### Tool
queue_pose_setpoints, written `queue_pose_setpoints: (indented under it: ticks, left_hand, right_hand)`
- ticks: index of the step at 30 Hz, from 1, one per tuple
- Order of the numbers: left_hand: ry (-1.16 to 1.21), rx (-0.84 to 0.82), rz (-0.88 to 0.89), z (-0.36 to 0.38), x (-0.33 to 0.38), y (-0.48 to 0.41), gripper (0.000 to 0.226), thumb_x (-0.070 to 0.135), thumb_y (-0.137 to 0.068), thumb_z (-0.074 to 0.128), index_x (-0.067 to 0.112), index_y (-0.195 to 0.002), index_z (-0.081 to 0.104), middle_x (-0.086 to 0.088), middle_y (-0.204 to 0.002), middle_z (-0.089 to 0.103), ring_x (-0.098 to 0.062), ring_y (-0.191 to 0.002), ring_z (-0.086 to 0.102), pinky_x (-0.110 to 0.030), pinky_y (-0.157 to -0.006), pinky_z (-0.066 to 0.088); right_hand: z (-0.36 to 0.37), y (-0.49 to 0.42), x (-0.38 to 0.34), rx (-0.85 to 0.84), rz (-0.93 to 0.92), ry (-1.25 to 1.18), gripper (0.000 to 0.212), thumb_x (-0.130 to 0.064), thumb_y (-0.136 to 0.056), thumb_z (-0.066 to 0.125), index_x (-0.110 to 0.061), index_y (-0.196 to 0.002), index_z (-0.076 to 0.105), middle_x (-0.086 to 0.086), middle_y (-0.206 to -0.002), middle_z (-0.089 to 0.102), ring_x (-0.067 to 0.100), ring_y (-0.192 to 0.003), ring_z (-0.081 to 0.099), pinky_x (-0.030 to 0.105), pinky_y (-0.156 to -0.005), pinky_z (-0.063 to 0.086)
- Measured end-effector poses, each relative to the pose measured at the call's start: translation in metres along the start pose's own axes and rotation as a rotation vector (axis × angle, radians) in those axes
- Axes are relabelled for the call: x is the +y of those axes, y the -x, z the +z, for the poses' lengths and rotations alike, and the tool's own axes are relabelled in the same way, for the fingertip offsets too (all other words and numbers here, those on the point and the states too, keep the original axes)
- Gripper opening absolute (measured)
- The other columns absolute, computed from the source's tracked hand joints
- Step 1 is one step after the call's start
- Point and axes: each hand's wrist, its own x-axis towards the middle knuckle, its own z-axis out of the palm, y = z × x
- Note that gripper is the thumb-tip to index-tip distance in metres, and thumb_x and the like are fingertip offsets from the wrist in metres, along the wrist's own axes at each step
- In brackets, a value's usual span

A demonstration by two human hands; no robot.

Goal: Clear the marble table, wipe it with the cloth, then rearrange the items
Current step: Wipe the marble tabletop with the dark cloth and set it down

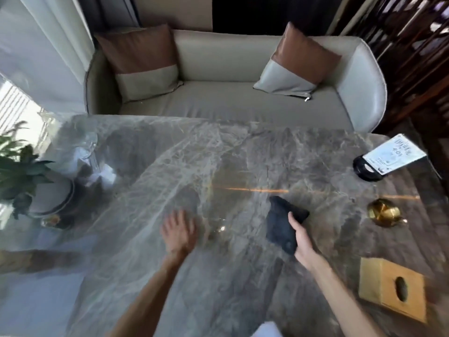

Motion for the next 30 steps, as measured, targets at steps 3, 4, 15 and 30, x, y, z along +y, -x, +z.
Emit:
queue_pose_setpoints:
  ticks: [3, 4, 15, 30]
  left_hand:
    - [0.082, 0.173, -0.159, 0.011, -0.028, -0.039, 0.057, 0.034, -0.1, 0.035, 0.013, -0.151, 0.024, -0.014, -0.159, 0.023, -0.031, -0.15, 0.013, -0.053, -0.12, 0.009]
    - [0.121, 0.22, -0.213, 0.015, -0.036, -0.046, 0.056, 0.032, -0.1, 0.034, 0.012, -0.151, 0.023, -0.013, -0.159, 0.024, -0.03, -0.149, 0.015, -0.053, -0.121, 0.009]
    - [-0.022, 0.297, -0.213, 0.05, -0.062, -0.053, 0.062, 0.033, -0.093, 0.024, 0.024, -0.154, 0.013, -0.002, -0.163, 0.01, -0.023, -0.151, 0.003, -0.046, -0.123, 0.001]
    - [-0.048, 0.318, -0.235, 0.052, -0.062, -0.058, 0.062, 0.034, -0.092, 0.02, 0.028, -0.153, 0.014, -0.005, -0.163, 0.01, -0.024, -0.151, 0.003, -0.05, -0.122, 0.003]
  right_hand:
    - [-0.003, -0.038, -0.034, 0.117, -0.181, 0.18, 0.062, -0.053, -0.083, 0.064, -0.01, -0.128, 0.057, 0.001, -0.123, 0.062, 0.013, -0.112, 0.057, 0.025, -0.101, 0.045]
    - [0.001, -0.052, -0.047, 0.162, -0.264, 0.238, 0.061, -0.048, -0.089, 0.059, -0.01, -0.136, 0.049, -0.003, -0.13, 0.053, 0.01, -0.118, 0.05, 0.023, -0.105, 0.037]
    - [0.072, -0.224, -0.075, 0.123, -0.524, 0.733, 0.062, -0.049, -0.096, 0.046, -0.004, -0.139, 0.044, 0.005, -0.137, 0.049, 0.017, -0.128, 0.045, 0.021, -0.1, 0.033]
    - [0.175, -0.244, -0.058, -0.475, -0.62, 1.029, 0.041, -0.038, -0.087, 0.053, -0.027, -0.126, 0.053, -0.007, -0.122, 0.061, 0.005, -0.113, 0.058, 0.021, -0.097, 0.041]
